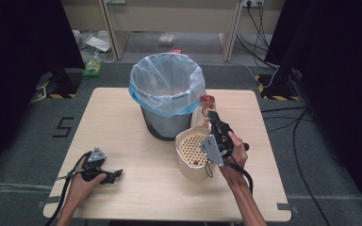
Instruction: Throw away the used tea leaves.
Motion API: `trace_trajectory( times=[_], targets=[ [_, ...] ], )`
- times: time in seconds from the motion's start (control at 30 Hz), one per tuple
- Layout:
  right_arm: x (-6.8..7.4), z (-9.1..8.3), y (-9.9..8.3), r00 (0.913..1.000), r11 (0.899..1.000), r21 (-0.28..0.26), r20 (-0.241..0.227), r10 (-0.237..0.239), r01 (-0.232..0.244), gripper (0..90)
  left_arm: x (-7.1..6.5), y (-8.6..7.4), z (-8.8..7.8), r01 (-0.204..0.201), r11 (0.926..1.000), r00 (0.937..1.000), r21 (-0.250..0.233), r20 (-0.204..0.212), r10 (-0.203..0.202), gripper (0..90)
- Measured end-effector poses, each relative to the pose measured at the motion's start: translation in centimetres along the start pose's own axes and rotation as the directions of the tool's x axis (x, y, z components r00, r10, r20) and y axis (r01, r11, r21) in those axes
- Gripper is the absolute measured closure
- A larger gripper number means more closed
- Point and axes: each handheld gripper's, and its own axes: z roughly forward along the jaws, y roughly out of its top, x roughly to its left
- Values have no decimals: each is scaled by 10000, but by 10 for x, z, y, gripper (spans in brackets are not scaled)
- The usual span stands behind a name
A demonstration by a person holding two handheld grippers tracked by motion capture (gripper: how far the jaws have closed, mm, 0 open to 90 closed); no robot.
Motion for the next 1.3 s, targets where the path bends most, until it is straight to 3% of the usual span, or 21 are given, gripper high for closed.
trace_trajectory(
  times=[0.1, 0.17, 0.2, 0.23, 0.3, 0.33, 0.43, 0.53, 0.63, 0.67, 0.73, 0.77, 0.87, 0.97, 1.0, 1.2, 1.3],
  targets=[
    [5, -3, -1, 9986, 9991, -178, 378, -368, 375, 877, 0, 0, 0, 1, 10000, 10000, -8, 5, -1, 0],
    [6, -1, -3, 9990, 9995, 28, 330, -306, 305, 877, 0, 0, 0, 2, 10000, 10000, -1, -1, -2, 0],
    [6, -3, -2, 9989, 9995, -59, 341, -309, 311, 877, 0, 0, 0, 0, 10000, 10000, -5, 6, 0, 0],
    [8, -5, 0, 9971, 9978, -177, 431, -628, 636, 877, 0, 0, 0, 1, 10000, 10000, -5, 7, -1, 0],
    [9, -4, -1, 9970, 9977, -91, 393, -662, 666, 877, 0, 0, 0, -1, 10000, 10000, -3, 7, 1, 0],
    [9, -2, -3, 9985, 9990, 61, 299, -451, 449, 877, 0, 0, 0, -1, 10000, 10000, -3, 7, 1, 0],
    [11, -5, -2, 9962, 9973, -103, 497, -714, 720, 877, 0, 0, 0, 0, 10000, 10000, -3, 7, 0, 0],
    [12, -7, 0, 9892, 9920, -223, 816, -1217, 1239, 877, 0, 0, 0, 2, 10000, 10000, -6, 8, -2, 0],
    [15, -7, -2, 9876, 9909, -133, 834, -1327, 1342, 877, 0, 0, 0, -1, 10000, 10000, -4, 7, 1, 0],
    [17, -7, -2, 9818, 9856, -226, 947, -1647, 1675, 877, 0, 0, 0, 1, 10000, 10000, -4, 8, -1, 0],
    [17, -5, -2, 9811, 9854, -153, 966, -1675, 1698, 878, 0, 0, 0, 0, 10000, 10000, -6, 4, 0, 0],
    [18, -5, -1, 9754, 9810, -243, 1141, -1888, 1927, 877, 0, 0, 0, -2, 10000, 10000, -3, -3, 2, 0],
    [22, 0, -2, 9731, 9769, -104, 917, -2115, 2133, 877, 0, 0, 0, 0, 10000, 10000, -4, -1, 0, 0],
    [21, -1, -2, 9747, 9800, -136, 1077, -1960, 1986, 877, 0, 0, 0, -1, 10000, 10000, -3, -3, 1, 0],
    [19, -3, 3, 9689, 9747, -222, 1164, -2183, 2223, 878, 0, 0, 0, 2, 10000, 10000, -5, 7, -2, 0],
    [20, -4, 0, 9694, 9758, -42, 1148, -2169, 2188, 878, 0, 0, 0, 2, 10000, 10000, -5, 8, -2, 0],
    [20, -7, 5, 9616, 9697, -165, 1343, -2395, 2438, 878, 0, 0, 0, -1, 10000, 10000, -5, 5, 1, 0]
  ],
)
